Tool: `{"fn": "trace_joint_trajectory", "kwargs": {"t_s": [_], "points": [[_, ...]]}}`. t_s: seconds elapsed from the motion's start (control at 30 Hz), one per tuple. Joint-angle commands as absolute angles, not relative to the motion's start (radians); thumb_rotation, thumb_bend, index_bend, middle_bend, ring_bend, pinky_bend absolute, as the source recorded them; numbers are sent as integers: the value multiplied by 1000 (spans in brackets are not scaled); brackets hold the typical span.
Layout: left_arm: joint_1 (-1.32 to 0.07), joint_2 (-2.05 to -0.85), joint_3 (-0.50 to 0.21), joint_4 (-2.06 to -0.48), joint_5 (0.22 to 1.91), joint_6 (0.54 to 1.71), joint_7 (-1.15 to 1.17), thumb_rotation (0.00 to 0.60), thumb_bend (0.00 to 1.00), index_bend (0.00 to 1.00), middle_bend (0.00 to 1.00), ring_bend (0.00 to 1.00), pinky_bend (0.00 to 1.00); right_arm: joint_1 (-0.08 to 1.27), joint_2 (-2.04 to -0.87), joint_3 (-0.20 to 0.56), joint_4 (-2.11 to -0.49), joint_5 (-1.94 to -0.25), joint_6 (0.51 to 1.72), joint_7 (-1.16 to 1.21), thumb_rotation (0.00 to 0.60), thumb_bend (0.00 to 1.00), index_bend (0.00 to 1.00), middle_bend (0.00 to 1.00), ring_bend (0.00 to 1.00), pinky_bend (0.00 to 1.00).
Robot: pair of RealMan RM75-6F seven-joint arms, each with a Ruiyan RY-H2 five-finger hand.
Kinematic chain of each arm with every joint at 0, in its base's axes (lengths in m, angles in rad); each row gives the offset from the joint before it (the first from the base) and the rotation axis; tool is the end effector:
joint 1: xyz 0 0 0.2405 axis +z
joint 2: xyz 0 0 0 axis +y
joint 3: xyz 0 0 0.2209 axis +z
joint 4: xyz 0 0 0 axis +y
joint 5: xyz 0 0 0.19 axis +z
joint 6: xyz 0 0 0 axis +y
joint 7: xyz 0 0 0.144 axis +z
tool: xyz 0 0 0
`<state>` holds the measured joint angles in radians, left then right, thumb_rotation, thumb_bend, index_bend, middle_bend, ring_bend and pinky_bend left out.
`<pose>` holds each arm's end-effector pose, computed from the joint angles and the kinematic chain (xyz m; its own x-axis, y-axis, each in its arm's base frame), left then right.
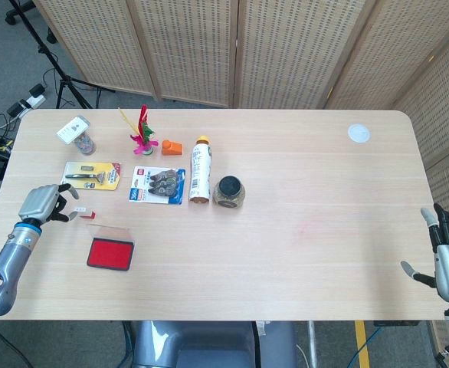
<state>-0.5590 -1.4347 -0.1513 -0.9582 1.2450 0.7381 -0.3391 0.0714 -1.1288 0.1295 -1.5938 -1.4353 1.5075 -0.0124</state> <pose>-0.3079 0.3396 0.0906 0.2648 0.3336 0.9048 0.9481 0.0815 -0.3075 -0.2772 -0.1872 0.1791 0.4037 0.0941 0.9100 -0.9146 0.0667 0.3988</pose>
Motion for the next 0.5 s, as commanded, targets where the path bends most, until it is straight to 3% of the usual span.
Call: {"fn": "trace_joint_trajectory", "kwargs": {"t_s": [0.03, 0.5], "points": [[-561, -1442, -148, -947, 1245, 736, -335, 600, 280, 485, 1000, 984, 962, 72, -1129, 129, -1594, -1435, 1507, -13, 600, 0, 0, 0, 0, 0], [-572, -1485, -140, -894, 1240, 709, -330, 600, 279, 485, 1000, 984, 962, 75, -1126, 130, -1592, -1426, 1496, -3, 600, 0, 0, 0, 0, 0]]}}
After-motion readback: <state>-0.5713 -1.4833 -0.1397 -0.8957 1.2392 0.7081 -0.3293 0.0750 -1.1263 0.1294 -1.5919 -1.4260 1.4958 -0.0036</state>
